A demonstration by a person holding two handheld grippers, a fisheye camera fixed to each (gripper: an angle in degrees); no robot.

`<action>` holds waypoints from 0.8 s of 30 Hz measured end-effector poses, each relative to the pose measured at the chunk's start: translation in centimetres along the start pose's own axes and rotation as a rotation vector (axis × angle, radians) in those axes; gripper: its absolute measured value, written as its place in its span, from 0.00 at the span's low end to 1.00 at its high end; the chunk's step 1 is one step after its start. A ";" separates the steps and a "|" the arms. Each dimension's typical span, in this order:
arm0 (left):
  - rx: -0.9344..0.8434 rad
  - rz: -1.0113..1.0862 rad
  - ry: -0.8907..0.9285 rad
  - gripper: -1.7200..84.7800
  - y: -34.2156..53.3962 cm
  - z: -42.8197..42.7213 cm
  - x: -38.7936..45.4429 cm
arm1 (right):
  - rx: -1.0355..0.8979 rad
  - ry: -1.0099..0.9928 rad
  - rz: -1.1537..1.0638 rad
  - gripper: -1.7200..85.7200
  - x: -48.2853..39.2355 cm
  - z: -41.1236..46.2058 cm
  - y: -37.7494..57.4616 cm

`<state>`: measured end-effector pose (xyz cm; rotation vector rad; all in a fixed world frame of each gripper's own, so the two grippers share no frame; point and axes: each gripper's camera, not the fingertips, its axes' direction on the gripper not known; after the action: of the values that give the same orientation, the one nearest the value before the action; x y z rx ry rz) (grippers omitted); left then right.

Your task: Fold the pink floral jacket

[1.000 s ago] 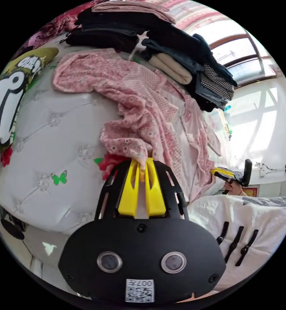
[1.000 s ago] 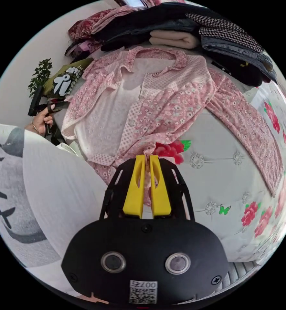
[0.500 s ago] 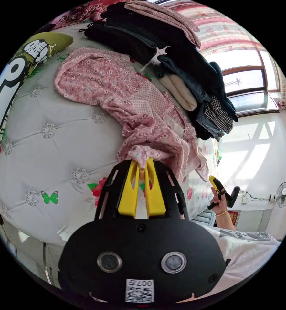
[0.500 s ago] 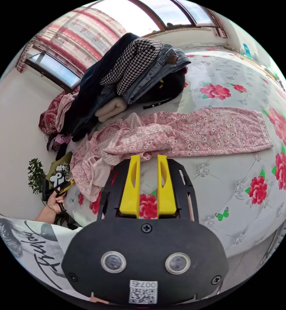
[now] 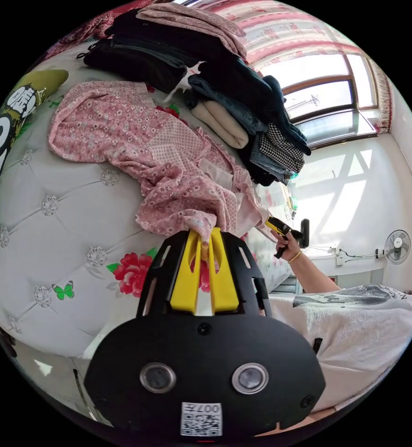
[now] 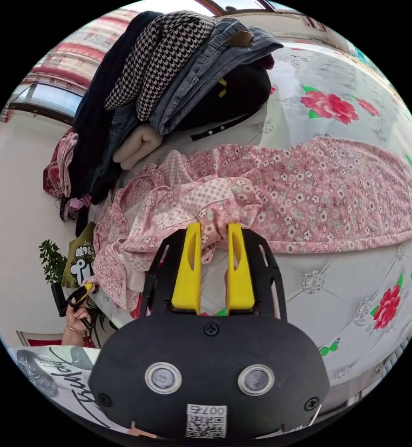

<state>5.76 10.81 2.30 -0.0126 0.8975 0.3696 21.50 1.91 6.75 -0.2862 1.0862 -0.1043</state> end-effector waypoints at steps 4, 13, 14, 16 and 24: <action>-0.016 0.081 0.096 0.01 2.3 -3.2 1.6 | 0.127 -0.102 -0.135 0.03 -2.0 -5.6 0.3; 0.335 0.020 0.439 0.01 10.9 -13.8 -0.5 | 0.209 -0.357 -0.529 0.02 -6.1 -22.9 9.8; 0.328 -0.019 0.397 0.01 11.4 -13.8 -1.1 | 0.162 -0.339 -0.542 0.02 -6.2 -22.9 10.3; 0.231 -0.194 0.164 0.01 12.8 -12.4 -3.1 | -0.109 -0.244 -0.553 0.02 -6.2 -19.8 11.5; 0.004 -0.405 -0.181 0.01 16.0 -3.2 -7.0 | -0.395 0.060 -0.461 0.05 -7.2 -7.5 17.4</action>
<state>-5.75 23.07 7.90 -0.1523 0.6955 -0.0095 10.51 18.80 4.79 -0.8929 1.0799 -0.3112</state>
